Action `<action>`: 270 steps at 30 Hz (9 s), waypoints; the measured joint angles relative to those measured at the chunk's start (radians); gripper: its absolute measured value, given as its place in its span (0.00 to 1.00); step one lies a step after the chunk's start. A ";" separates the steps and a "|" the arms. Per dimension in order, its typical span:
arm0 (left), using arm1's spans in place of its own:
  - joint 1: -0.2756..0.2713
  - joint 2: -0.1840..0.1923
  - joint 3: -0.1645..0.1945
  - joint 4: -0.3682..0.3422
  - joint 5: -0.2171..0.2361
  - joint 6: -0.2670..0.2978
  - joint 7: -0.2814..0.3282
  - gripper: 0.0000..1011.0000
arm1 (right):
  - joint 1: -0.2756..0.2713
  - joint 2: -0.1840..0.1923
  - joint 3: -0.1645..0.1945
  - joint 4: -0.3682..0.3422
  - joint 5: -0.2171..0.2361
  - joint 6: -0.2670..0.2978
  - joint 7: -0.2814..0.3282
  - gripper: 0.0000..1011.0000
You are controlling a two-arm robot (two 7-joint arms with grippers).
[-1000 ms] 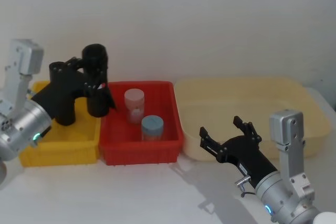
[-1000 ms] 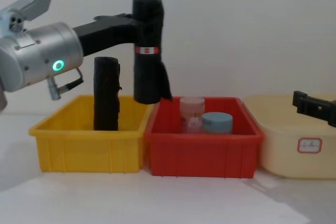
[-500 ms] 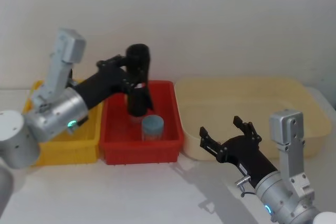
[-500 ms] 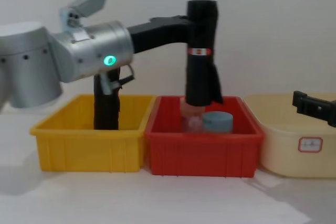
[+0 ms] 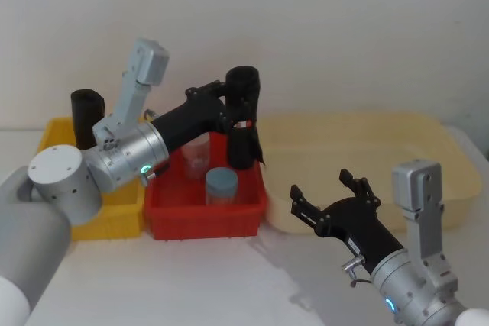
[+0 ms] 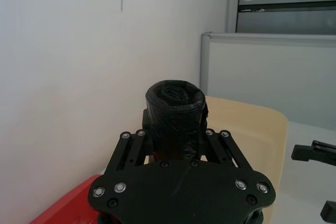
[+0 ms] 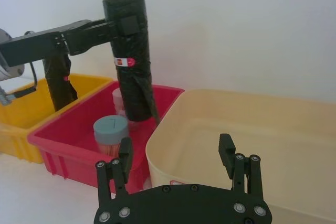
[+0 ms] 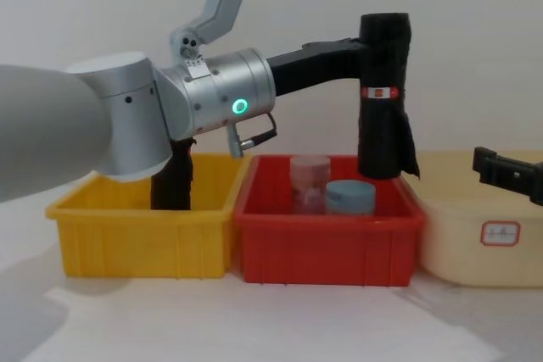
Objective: Pick up the garbage bag with the one hand and transfer it to the other hand.
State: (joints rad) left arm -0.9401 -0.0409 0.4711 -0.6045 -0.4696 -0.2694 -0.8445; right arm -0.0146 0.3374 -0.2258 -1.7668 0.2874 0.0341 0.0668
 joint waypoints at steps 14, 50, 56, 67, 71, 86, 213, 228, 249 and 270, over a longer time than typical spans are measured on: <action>-0.083 -0.072 0.002 0.161 -0.015 -0.059 -0.086 0.41 | 0.000 0.000 0.000 0.000 0.000 0.000 0.000 0.99; -0.080 -0.099 0.013 0.115 -0.008 -0.037 -0.133 0.41 | 0.049 -0.027 -0.018 0.054 -0.121 -0.083 -0.042 0.99; -0.079 -0.099 0.013 0.114 -0.007 -0.036 -0.134 0.41 | 0.068 -0.035 -0.028 0.070 -0.136 -0.085 -0.039 0.99; -0.079 -0.100 0.013 0.112 -0.007 -0.035 -0.135 0.41 | 0.116 -0.057 -0.049 0.116 -0.155 -0.079 -0.011 0.99; -0.079 -0.100 0.013 0.112 -0.007 -0.035 -0.135 0.41 | 0.134 -0.066 -0.053 0.135 -0.160 -0.077 -0.004 0.99; -0.079 -0.100 0.013 0.112 -0.007 -0.035 -0.135 0.41 | 0.209 -0.106 -0.052 0.225 -0.176 -0.075 0.004 0.99; 0.083 0.012 0.024 -0.228 0.071 0.017 0.096 0.99 | 0.564 -0.139 0.141 0.599 -0.333 0.065 -0.133 0.99; 0.269 0.134 0.002 -0.568 0.172 0.093 0.339 0.99 | 0.425 -0.122 0.096 0.420 -0.318 0.087 -0.009 0.99; 0.542 0.261 -0.099 -0.951 0.309 0.198 0.628 0.99 | 0.300 -0.132 0.040 0.283 -0.305 0.112 0.102 0.99; 0.783 0.329 -0.233 -1.202 0.414 0.254 0.841 0.99 | 0.330 -0.132 -0.022 0.270 -0.281 0.163 0.201 0.99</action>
State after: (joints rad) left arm -0.1570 0.2880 0.2380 -1.8063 -0.0553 -0.0155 -0.0032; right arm 0.3157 0.2059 -0.2475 -1.4967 0.0063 0.1975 0.2675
